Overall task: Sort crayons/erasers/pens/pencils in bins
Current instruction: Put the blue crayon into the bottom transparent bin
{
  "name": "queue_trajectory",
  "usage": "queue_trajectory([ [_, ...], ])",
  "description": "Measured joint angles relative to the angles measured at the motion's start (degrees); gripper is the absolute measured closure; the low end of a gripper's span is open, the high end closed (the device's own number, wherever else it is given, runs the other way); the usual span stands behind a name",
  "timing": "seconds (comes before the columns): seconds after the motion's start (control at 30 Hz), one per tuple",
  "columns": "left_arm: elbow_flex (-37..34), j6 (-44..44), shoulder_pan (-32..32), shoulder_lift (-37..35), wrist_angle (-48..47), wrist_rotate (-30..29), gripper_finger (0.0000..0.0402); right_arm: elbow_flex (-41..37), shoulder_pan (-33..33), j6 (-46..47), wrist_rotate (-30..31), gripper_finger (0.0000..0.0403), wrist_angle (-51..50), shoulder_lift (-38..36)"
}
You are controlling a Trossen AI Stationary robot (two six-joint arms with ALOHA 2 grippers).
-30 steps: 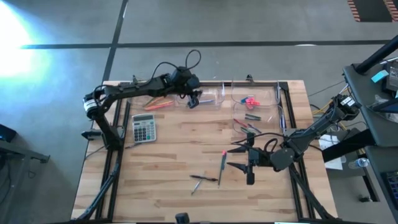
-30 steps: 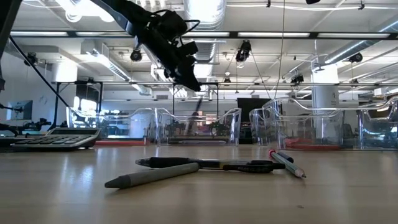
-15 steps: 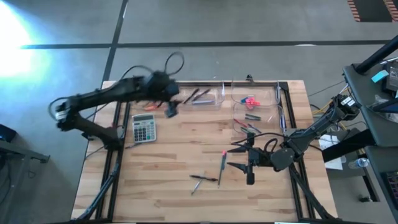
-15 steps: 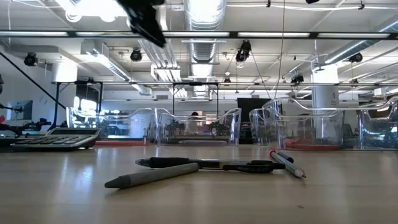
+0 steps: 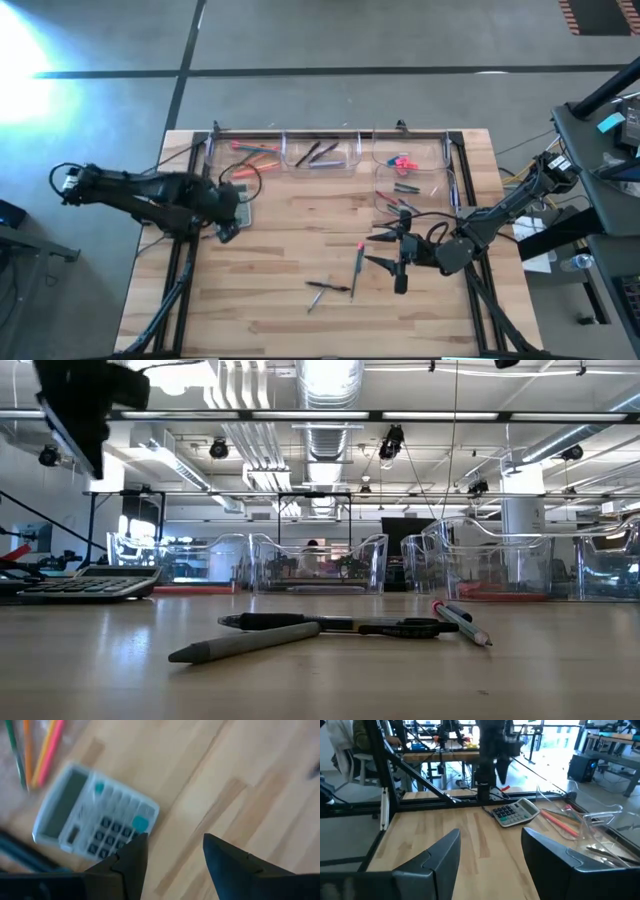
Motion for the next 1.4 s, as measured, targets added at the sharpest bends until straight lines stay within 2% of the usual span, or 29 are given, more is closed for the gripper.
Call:
queue_trajectory([
  [0.1, -6.46, -3.06, -1.06, -0.91, -0.28, 0.59, 0.0227, 0.00, 0.01, 0.82, 0.02, 0.0202, -0.04, 0.00],
  [0.27, -15.81, -4.03, -1.06, 0.41, 0.58, 4.80, 0.0227, 0.00, 0.02, 0.67, 0.13, 0.0202, -0.55, 0.00],
  [0.4, -18.57, -4.07, -1.06, 2.99, 4.67, 5.32, 0.0227, 0.00, 0.02, -0.35, 0.17, 0.0202, -0.52, 0.00],
  [0.63, -18.91, -17.13, -1.03, 11.08, 4.40, 4.32, 0.0227, 0.00, 0.02, -0.60, 0.20, 0.0202, -0.52, 0.02],
  [0.87, -17.74, -29.78, -0.53, 22.34, 4.79, -4.86, 0.0227, 0.00, 0.02, 0.43, 0.20, 0.0202, -0.53, 0.02],
  [1.07, -14.81, -34.17, -0.82, 26.95, 3.73, -2.98, 0.0227, 0.00, 0.02, 0.13, 0.20, 0.0202, -0.89, 0.02],
  [1.23, -12.78, -40.64, -1.17, 29.38, -7.85, 1.44, 0.0227, 0.00, 0.02, -0.24, 0.20, 0.0202, -0.85, 0.02],
  [1.4, -12.78, -42.15, -1.32, 30.90, -7.21, 0.26, 0.0246, 0.00, 0.02, -0.36, 0.19, 0.0202, -0.57, 0.02],
])
